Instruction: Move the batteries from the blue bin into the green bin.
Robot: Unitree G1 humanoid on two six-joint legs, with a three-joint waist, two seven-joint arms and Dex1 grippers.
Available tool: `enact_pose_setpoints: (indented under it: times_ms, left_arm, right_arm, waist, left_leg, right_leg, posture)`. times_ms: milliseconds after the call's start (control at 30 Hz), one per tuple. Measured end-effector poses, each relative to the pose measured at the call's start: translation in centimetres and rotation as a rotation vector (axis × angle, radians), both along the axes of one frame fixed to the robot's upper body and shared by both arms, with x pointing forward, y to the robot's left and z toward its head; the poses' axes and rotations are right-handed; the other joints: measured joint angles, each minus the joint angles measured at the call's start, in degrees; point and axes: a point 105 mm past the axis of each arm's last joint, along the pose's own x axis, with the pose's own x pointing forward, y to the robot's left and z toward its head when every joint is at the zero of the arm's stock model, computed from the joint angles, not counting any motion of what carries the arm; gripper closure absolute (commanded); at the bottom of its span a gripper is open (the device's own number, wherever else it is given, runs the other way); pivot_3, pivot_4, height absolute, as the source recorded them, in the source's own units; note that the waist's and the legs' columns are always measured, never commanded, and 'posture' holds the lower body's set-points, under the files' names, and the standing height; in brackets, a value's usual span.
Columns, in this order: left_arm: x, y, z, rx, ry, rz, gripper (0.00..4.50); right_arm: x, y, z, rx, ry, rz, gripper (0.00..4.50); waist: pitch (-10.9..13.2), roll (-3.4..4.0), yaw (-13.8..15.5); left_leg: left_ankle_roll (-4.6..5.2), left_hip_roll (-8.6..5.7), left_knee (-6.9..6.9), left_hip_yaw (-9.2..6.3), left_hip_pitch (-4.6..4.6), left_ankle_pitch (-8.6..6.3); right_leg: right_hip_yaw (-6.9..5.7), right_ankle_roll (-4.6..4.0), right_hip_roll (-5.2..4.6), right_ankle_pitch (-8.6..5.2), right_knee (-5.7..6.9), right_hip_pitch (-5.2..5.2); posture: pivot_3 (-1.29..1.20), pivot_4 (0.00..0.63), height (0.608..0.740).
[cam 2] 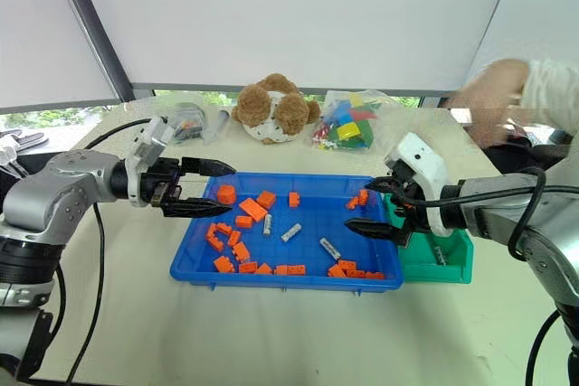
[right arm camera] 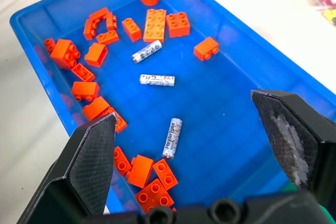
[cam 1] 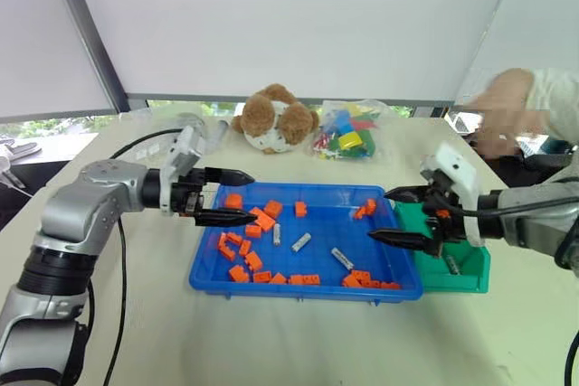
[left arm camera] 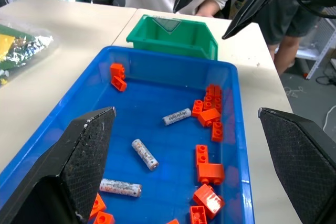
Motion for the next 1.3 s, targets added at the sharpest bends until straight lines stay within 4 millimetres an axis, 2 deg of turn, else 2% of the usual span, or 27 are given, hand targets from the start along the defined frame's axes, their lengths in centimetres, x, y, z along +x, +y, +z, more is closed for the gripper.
enact_pose_setpoints:
  times_ms: [533, 800, 933, 1000, 1300]
  left_arm:
    - [0.2, 0.1, 0.2, -0.007, -0.019, 0.033, 0.0]
    - [0.2, 0.1, 0.2, -0.008, -0.02, 0.035, 0.0]
    - [0.2, 0.1, 0.3, -0.01, -0.022, 0.032, 0.0]
    - [0.3, 0.1, 0.4, -0.012, -0.023, 0.034, 0.0]
    - [0.5, 0.0, 0.4, -0.01, -0.027, 0.032, 0.0]
  right_arm:
    - [0.5, 0.5, -0.2, -0.018, -0.004, 0.033, 0.06]
    - [0.9, 1.9, -1.0, -0.019, 0.005, 0.083, 0.06]
    - [1.9, 4.4, -1.4, 0.024, -0.002, 0.124, 0.06]
    - [2.8, 6.4, -2.0, 0.042, 0.008, 0.133, 0.06]
    - [6.9, 13.6, -6.5, 0.054, 0.151, 0.011, 0.06]
  waist:
    - [0.0, 0.0, -0.05]
    - [0.0, 0.0, -0.07]
    - [0.0, 0.0, -0.31]
    - [0.0, 0.0, -0.45]
    - [-0.02, -0.03, -0.27]
  left_leg:
    - [0.0, 0.0, 0.0, 0.0, 0.0, 0.0]
    - [0.0, 0.0, 0.0, 0.01, 0.0, 0.0]
    - [0.0, 0.03, 0.0, -0.01, 0.02, 0.0]
    - [0.0, 0.05, 0.0, 0.02, 0.03, 0.0]
    - [-0.07, 0.04, 0.0, 0.05, -0.03, 0.04]
  right_leg:
    - [0.0, 0.0, 0.0, 0.0, 0.0, 0.0]
    - [0.0, 0.0, 0.0, 0.0, 0.0, -0.01]
    - [-0.01, 0.0, 0.04, 0.0, 0.07, -0.04]
    - [0.0, 0.0, 0.04, 0.0, 0.08, -0.05]
    - [-0.05, -0.01, 0.01, 0.0, 0.18, -0.13]
  posture:
    - [0.0, 0.15, 0.733]
    - [0.0, 0.15, 0.733]
    - [0.0, 0.15, 0.733]
    - [0.0, 0.15, 0.733]
    - [0.0, 0.15, 0.733]
